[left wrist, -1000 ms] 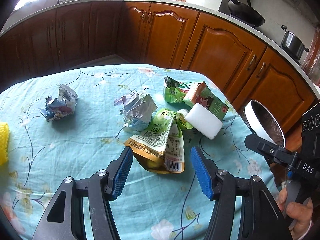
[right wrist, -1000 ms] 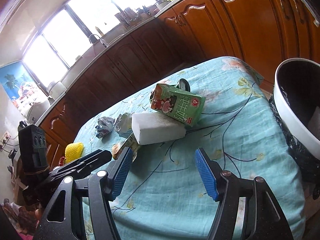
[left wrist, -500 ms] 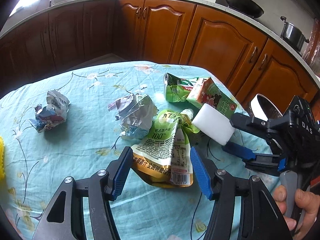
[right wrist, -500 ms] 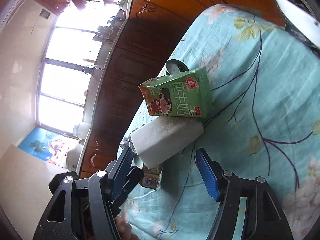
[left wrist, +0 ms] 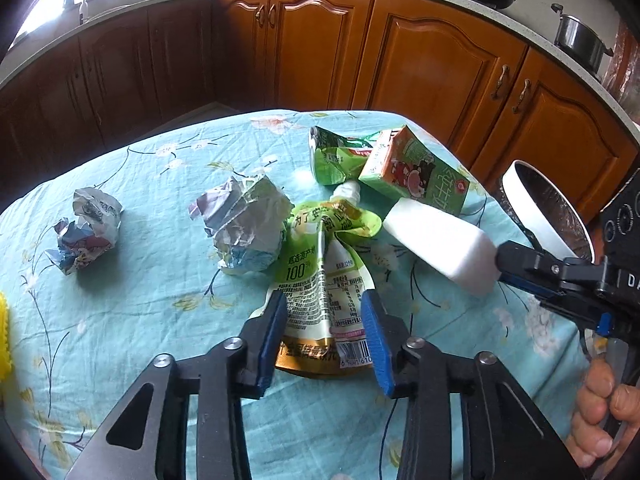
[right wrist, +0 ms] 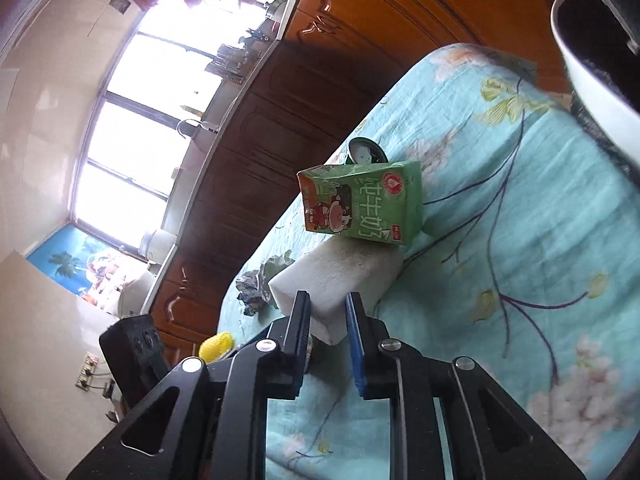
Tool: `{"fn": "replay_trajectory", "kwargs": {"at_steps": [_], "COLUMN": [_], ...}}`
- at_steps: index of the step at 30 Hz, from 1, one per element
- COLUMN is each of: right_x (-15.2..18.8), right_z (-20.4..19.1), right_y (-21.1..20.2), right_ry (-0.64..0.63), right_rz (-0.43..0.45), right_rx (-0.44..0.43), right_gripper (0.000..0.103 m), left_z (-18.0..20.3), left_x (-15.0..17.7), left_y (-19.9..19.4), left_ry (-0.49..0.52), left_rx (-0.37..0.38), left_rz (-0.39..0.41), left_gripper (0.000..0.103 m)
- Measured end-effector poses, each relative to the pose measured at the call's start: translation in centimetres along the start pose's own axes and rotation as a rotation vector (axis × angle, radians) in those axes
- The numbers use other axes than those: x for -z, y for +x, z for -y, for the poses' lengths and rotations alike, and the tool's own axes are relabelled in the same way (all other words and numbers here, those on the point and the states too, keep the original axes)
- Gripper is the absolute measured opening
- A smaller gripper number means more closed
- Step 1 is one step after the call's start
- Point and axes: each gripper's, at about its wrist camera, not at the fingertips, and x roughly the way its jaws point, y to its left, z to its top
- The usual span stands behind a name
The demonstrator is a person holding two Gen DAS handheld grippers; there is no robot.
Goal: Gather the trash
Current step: 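Grasp the green-yellow snack pouch with the left tool while the right tool grasps the white foam block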
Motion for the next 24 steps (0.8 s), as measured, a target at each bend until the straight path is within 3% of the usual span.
{"fn": "replay_trajectory", "kwargs": {"at_steps": [2,3,5,7,8,10,11,14,19,24], "right_x": [0.6,0.9,1.6,2.2,2.4,2.7,2.7,2.7,2.7,2.7], "right_z": [0.1,0.0,0.0,0.1,0.1,-0.2,-0.5,-2.1,-4.1,-4.4], "right_y": [-1.3,-1.9,-2.6,-3.2,-3.4,-4.0,-4.1,-3.5,-0.5,3.1], "right_ry": [-0.065,-0.102,-0.176,-0.225,-0.239,-0.248,-0.255,-0.297,-0.374,-0.444], "right_rz": [-0.005,-0.016,-0.04,-0.059,-0.065,-0.05,-0.045,-0.014,-0.035,-0.092], "right_rx": [0.061,0.095,0.18,0.247,0.27,0.268,0.257,0.243,0.256,0.324], "right_gripper": [0.011,0.01,0.002,0.002,0.009,0.011,0.018,0.057,0.059,0.056], "left_z": [0.5,0.8,1.3,1.8,2.1,2.1,1.9,1.5,1.6,1.6], "left_x": [0.1,0.1,0.3,0.6,0.8,1.0,1.0,1.2,0.6,0.2], "left_y": [0.0,-0.1,-0.5,-0.8,-1.1,-1.5,-1.7,-2.7,-2.4,0.2], "left_ry": [0.02,0.029,0.035,0.046,0.044,0.028,0.021,0.008,0.015,0.029], "left_rx": [-0.019,-0.018,0.001,0.005,0.011,0.029,0.032,0.026,0.002,-0.001], "left_rz": [0.003,0.0,0.0,-0.002,-0.004,-0.002,0.0,0.01,0.015,-0.039], "left_gripper": [0.025,0.016,0.013,0.011,0.011,0.011,0.011,0.013,0.029,0.029]}}
